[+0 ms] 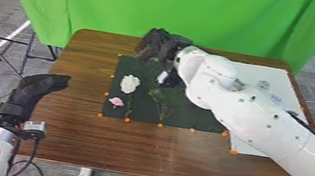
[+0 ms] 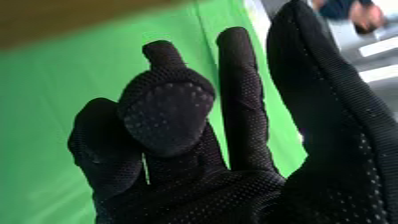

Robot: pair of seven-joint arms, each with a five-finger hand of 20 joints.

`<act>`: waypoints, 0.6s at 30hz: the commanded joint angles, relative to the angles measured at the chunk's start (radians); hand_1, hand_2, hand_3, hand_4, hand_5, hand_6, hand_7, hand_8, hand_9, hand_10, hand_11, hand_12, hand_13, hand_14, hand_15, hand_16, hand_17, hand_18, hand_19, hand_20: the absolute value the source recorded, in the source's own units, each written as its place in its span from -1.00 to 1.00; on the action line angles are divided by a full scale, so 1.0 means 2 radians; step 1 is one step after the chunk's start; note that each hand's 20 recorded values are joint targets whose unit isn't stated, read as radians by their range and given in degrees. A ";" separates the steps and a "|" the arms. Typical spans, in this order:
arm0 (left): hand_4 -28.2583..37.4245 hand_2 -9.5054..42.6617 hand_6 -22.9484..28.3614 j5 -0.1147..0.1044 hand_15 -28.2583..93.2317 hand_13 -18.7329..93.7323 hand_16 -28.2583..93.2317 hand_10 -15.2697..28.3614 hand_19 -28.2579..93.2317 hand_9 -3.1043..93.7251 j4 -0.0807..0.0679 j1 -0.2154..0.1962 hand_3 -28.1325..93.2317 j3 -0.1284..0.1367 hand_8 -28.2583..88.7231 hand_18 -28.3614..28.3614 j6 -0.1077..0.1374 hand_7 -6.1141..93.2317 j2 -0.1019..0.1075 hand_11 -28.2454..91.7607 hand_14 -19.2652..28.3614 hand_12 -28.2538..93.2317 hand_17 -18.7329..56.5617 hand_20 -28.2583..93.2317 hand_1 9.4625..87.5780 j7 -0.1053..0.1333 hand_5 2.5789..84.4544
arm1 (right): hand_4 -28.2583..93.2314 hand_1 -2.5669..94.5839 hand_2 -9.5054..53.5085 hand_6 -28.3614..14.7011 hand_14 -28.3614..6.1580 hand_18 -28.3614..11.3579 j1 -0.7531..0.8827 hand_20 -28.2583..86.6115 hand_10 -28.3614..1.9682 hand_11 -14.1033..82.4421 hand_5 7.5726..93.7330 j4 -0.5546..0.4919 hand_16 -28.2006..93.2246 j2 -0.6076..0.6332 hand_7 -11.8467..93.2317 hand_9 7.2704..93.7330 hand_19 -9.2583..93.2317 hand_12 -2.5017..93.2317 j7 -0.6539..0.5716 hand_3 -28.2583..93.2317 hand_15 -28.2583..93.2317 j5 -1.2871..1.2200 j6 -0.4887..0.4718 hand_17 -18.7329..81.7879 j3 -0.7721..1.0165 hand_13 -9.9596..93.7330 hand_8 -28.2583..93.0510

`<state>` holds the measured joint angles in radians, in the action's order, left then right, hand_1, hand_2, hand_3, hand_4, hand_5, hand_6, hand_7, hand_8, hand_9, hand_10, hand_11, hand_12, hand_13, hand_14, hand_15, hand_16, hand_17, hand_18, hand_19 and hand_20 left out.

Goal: Arrange flowers

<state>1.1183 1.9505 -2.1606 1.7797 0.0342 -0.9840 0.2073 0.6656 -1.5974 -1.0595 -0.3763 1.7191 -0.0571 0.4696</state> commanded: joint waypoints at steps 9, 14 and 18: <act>-0.86 -0.58 -0.07 0.003 -0.18 -0.05 -0.55 0.37 -0.32 -0.03 0.011 -0.018 0.50 0.002 -0.66 0.56 0.002 -0.57 -0.019 -0.21 0.61 -0.37 -0.40 -0.28 -0.54 -0.004 0.18 | -0.74 -0.26 -1.00 0.30 0.00 -0.59 0.302 0.43 -0.14 -0.56 0.07 -0.066 -0.05 0.260 -0.57 0.07 0.63 -0.58 -0.017 0.54 0.22 0.087 0.167 0.11 0.361 0.56 -0.64; -0.81 -0.60 -0.07 0.005 -0.18 -0.04 -0.55 0.37 -0.32 -0.03 0.012 -0.018 0.49 0.002 -0.65 0.56 0.001 -0.57 -0.019 -0.21 0.60 -0.37 -0.40 -0.28 -0.52 -0.006 0.18 | -0.74 -0.25 -1.00 0.28 -0.01 -0.62 0.338 0.46 -0.10 -0.54 0.10 -0.032 -0.04 0.259 -0.57 0.14 0.67 -0.58 -0.025 0.54 0.27 0.079 0.149 0.12 0.375 0.60 -0.64; -0.80 -0.59 -0.08 0.005 -0.17 -0.04 -0.55 0.37 -0.32 -0.03 0.010 -0.013 0.48 -0.004 -0.65 0.56 -0.003 -0.57 -0.020 -0.21 0.60 -0.37 -0.40 -0.28 -0.51 -0.010 0.17 | -0.74 -0.25 -1.00 0.28 0.03 -0.63 0.369 0.47 -0.08 -0.53 0.13 -0.023 -0.04 0.254 -0.55 0.21 0.71 -0.58 -0.037 0.54 0.30 0.077 0.119 0.15 0.396 0.62 -0.65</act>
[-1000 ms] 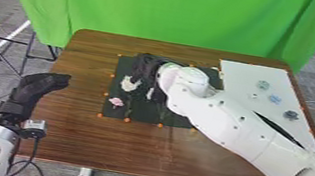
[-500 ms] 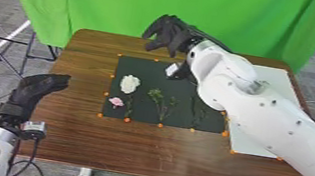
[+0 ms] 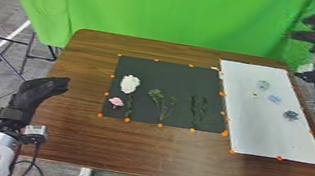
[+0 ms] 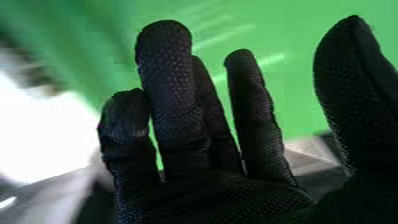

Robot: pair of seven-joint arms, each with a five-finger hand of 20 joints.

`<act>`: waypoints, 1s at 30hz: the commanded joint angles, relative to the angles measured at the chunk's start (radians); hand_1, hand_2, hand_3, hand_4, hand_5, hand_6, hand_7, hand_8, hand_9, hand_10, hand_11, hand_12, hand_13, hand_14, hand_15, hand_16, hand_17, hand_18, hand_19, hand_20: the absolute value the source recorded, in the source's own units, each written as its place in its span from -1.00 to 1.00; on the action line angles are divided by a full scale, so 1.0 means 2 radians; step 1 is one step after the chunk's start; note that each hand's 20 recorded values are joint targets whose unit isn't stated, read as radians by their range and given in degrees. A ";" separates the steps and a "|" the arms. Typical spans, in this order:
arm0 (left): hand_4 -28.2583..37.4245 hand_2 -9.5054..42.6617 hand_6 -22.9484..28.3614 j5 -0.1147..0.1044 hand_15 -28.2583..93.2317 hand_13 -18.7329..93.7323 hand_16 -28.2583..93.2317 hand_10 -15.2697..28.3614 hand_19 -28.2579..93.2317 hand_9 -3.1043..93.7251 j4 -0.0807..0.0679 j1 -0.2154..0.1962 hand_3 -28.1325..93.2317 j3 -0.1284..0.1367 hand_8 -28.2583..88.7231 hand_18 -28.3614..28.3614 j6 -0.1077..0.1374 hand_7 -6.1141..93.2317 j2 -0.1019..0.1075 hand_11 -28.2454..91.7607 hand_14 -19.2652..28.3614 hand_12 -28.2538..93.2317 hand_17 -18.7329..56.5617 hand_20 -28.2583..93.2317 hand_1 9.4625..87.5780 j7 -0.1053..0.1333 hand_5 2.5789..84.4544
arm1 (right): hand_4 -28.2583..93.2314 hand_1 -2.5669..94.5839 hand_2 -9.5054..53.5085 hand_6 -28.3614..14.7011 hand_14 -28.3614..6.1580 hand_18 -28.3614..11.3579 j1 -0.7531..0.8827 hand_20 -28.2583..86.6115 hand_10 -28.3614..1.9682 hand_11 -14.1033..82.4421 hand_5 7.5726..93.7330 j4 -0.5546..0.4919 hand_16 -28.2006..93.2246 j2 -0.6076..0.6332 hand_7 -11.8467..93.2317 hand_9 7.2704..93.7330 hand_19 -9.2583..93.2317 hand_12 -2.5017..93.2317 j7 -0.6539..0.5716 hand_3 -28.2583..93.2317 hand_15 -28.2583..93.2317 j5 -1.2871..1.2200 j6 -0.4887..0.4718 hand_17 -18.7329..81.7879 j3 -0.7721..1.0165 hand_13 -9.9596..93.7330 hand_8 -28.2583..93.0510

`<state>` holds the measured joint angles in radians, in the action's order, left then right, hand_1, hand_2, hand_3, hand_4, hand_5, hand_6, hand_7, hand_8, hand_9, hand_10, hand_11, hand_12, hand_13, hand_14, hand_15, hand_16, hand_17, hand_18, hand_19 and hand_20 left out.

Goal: Arrange flowers

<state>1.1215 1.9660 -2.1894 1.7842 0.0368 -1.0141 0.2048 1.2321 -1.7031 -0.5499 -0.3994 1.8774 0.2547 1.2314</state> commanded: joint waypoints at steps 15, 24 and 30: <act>-0.79 -0.59 -0.08 0.010 -0.17 -0.05 -0.55 0.37 -0.32 -0.03 0.005 -0.009 0.48 -0.002 -0.65 0.56 -0.017 -0.57 -0.010 -0.21 0.61 -0.37 -0.40 -0.28 -0.51 -0.015 0.17 | -0.74 -0.24 -1.00 0.30 0.04 -0.66 0.173 0.47 -0.08 -0.52 0.18 0.043 -0.03 -0.019 -0.52 0.30 0.75 -0.55 -0.032 0.54 0.37 -0.004 -0.086 0.16 0.066 0.64 -0.66; -0.79 -0.59 -0.09 0.010 -0.17 -0.05 -0.55 0.37 -0.31 -0.03 0.003 -0.007 0.47 -0.003 -0.65 0.56 -0.020 -0.57 -0.011 -0.22 0.61 -0.37 -0.40 -0.28 -0.52 -0.015 0.17 | -0.74 -0.26 -1.00 0.33 0.04 -0.67 0.205 0.47 -0.08 -0.51 0.21 0.037 -0.04 -0.028 -0.52 0.33 0.76 -0.54 -0.025 0.55 0.39 -0.005 -0.124 0.16 0.074 0.64 -0.66; -0.80 -0.59 -0.08 0.016 -0.17 -0.05 -0.55 0.37 -0.31 -0.04 0.001 -0.003 0.47 -0.008 -0.65 0.57 -0.025 -0.57 -0.012 -0.22 0.61 -0.37 -0.41 -0.28 -0.52 -0.015 0.16 | -0.76 -0.16 -1.00 0.39 0.07 -0.66 0.194 0.47 -0.04 -0.46 0.27 0.045 -0.03 -0.034 -0.49 0.44 0.80 -0.54 -0.031 0.55 0.42 0.005 -0.113 0.19 0.047 0.67 -0.68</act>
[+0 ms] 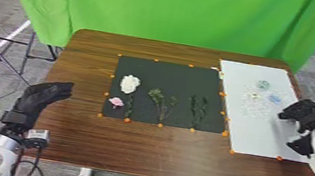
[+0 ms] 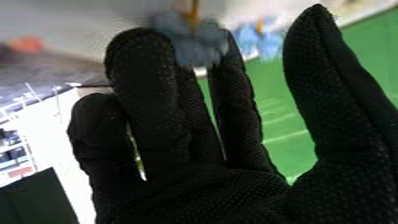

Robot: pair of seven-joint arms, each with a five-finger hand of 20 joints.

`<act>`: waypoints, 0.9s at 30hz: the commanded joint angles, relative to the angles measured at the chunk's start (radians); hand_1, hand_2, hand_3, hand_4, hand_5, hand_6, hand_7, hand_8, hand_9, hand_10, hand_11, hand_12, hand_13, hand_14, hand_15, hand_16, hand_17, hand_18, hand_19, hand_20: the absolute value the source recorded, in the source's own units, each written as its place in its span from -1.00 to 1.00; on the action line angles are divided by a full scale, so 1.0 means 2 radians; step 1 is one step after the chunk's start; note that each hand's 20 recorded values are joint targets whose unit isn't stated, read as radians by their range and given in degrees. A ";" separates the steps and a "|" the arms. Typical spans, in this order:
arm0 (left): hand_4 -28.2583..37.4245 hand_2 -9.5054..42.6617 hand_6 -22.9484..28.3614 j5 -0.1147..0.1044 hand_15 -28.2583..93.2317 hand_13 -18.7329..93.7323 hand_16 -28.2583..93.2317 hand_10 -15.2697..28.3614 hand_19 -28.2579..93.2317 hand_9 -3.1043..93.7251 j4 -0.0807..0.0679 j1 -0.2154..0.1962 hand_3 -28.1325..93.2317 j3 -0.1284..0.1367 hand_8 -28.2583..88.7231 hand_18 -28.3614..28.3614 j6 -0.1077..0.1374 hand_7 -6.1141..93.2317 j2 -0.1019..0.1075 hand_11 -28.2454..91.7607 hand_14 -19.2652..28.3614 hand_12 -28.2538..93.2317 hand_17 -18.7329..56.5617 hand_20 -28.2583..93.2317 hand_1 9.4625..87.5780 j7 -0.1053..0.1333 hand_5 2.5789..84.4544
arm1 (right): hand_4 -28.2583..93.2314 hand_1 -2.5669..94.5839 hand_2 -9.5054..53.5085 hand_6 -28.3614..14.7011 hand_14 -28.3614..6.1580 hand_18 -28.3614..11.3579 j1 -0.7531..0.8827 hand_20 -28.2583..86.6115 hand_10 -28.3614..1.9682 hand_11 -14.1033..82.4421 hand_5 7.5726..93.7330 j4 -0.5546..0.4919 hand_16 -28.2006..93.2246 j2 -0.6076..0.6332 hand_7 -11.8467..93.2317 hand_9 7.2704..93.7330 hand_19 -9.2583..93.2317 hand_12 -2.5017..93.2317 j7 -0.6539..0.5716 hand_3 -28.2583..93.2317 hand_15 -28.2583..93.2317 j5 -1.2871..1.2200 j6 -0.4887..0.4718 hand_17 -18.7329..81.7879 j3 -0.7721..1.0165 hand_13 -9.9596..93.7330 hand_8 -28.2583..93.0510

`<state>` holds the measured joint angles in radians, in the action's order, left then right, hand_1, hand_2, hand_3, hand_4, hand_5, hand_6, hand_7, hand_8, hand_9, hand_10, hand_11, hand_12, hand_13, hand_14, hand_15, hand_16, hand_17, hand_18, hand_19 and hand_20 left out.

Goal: Arrange flowers

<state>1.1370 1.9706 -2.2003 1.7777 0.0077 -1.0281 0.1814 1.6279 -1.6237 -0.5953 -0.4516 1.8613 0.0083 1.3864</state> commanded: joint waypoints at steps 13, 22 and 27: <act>-0.80 -0.59 -0.06 0.002 -0.17 -0.05 -0.55 0.36 -0.31 -0.04 0.001 -0.002 0.47 0.000 -0.65 0.57 0.000 -0.59 -0.006 -0.22 0.61 -0.37 -0.40 -0.28 -0.53 0.003 0.14 | -0.76 0.45 -0.99 0.32 0.42 -0.48 -0.019 0.49 0.15 -0.61 0.56 0.010 -0.01 0.002 -0.40 0.74 0.90 -0.24 -0.008 0.38 0.47 0.035 0.078 0.31 -0.068 0.79 -0.43; -0.80 -0.59 0.00 0.000 -0.17 -0.05 -0.55 0.38 -0.31 -0.05 0.002 -0.001 0.47 0.003 -0.64 0.57 0.000 -0.59 -0.001 -0.22 0.61 -0.37 -0.40 -0.28 -0.53 0.004 0.11 | -0.75 0.49 -1.00 0.31 0.53 -0.43 -0.069 0.51 0.22 -0.60 0.63 -0.050 0.01 0.049 -0.40 0.80 0.96 -0.21 -0.007 0.36 0.51 0.052 0.134 0.40 -0.078 0.85 -0.44; -0.80 -0.59 0.01 -0.003 -0.18 -0.05 -0.55 0.38 -0.32 -0.05 0.001 0.000 0.47 0.008 -0.64 0.57 0.007 -0.59 0.003 -0.22 0.61 -0.37 -0.40 -0.28 -0.53 0.006 0.11 | -0.75 0.48 -1.00 0.31 0.54 -0.42 -0.171 0.51 0.23 -0.60 0.65 -0.083 0.02 0.061 -0.40 0.82 0.96 -0.20 0.007 0.37 0.51 0.040 0.136 0.40 -0.134 0.85 -0.44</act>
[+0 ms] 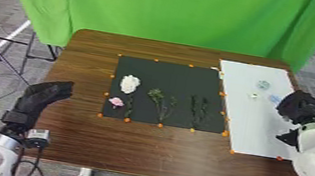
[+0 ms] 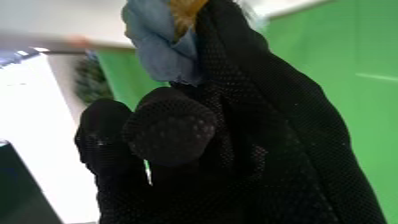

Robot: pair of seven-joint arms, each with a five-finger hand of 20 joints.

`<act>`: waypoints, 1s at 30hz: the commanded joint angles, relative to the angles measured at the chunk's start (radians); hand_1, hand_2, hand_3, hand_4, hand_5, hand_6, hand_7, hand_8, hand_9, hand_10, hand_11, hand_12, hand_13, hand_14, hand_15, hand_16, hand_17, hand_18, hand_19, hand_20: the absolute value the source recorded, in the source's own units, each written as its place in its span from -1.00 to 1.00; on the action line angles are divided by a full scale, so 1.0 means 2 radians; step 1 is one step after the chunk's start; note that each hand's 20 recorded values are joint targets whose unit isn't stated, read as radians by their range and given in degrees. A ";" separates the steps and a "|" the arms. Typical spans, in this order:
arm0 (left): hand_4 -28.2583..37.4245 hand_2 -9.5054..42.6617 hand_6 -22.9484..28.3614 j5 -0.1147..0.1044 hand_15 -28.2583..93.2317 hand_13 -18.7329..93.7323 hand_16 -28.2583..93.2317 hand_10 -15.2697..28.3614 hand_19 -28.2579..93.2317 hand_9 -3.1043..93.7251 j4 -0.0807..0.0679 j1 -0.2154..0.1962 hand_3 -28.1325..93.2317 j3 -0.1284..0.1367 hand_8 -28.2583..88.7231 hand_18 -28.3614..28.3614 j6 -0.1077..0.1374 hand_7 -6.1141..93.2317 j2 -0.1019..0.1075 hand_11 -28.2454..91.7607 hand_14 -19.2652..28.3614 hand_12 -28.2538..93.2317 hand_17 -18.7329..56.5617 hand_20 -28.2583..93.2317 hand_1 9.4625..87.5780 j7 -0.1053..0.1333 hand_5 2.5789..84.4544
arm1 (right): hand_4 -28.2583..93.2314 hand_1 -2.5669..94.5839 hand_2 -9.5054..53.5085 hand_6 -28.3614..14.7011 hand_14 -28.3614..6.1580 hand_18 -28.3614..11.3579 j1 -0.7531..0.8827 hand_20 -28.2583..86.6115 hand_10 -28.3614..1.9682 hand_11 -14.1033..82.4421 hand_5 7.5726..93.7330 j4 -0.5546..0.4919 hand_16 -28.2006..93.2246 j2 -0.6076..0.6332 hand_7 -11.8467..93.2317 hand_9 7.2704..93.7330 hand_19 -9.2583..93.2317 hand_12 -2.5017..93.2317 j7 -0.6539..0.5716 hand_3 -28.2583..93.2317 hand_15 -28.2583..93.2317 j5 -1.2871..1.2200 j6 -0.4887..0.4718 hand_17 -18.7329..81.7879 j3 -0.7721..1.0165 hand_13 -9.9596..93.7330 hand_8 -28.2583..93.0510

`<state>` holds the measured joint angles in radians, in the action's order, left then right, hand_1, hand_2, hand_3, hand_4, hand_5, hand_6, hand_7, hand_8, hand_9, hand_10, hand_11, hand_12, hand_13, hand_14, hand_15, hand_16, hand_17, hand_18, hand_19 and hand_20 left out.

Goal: Arrange flowers

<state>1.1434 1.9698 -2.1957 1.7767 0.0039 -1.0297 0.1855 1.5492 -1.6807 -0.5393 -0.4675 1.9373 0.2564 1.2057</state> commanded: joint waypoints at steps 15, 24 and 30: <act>-0.80 -0.57 0.00 -0.005 -0.17 -0.05 -0.55 0.38 -0.32 -0.05 -0.009 0.026 0.47 -0.017 -0.64 0.56 0.008 -0.59 0.007 -0.22 0.62 -0.37 -0.40 -0.27 -0.54 0.007 0.11 | -0.77 0.45 -1.00 0.36 0.56 -0.39 -0.528 0.49 0.30 -0.61 0.66 0.051 0.02 -0.180 -0.40 0.84 0.98 -0.21 0.107 0.40 0.51 -0.054 -0.018 0.41 -0.428 0.86 -0.43; -0.80 -0.55 -0.01 -0.006 -0.17 -0.05 -0.55 0.38 -0.32 -0.05 -0.012 0.029 0.45 -0.021 -0.64 0.56 0.007 -0.61 0.005 -0.22 0.62 -0.37 -0.40 -0.27 -0.55 0.008 0.11 | -0.79 0.43 -1.00 0.37 0.59 -0.39 -0.536 0.48 0.30 -0.61 0.67 0.103 0.03 -0.241 -0.40 0.84 0.99 -0.21 0.123 0.43 0.51 -0.076 -0.063 0.42 -0.459 0.87 -0.44; -0.78 -0.54 -0.01 -0.006 -0.17 -0.05 -0.55 0.38 -0.32 -0.05 -0.014 0.033 0.45 -0.022 -0.63 0.56 0.002 -0.63 0.005 -0.23 0.62 -0.37 -0.40 -0.27 -0.56 0.005 0.10 | -0.80 0.43 -1.00 0.37 0.60 -0.39 -0.526 0.48 0.26 -0.62 0.67 0.127 0.03 -0.254 -0.40 0.83 1.00 -0.22 0.140 0.43 0.52 -0.082 -0.095 0.42 -0.469 0.87 -0.44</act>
<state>1.1298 1.9500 -2.1358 1.7377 0.0187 -1.0132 0.1982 0.4906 -1.4613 -1.0296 -0.2303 1.7766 0.1286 0.2784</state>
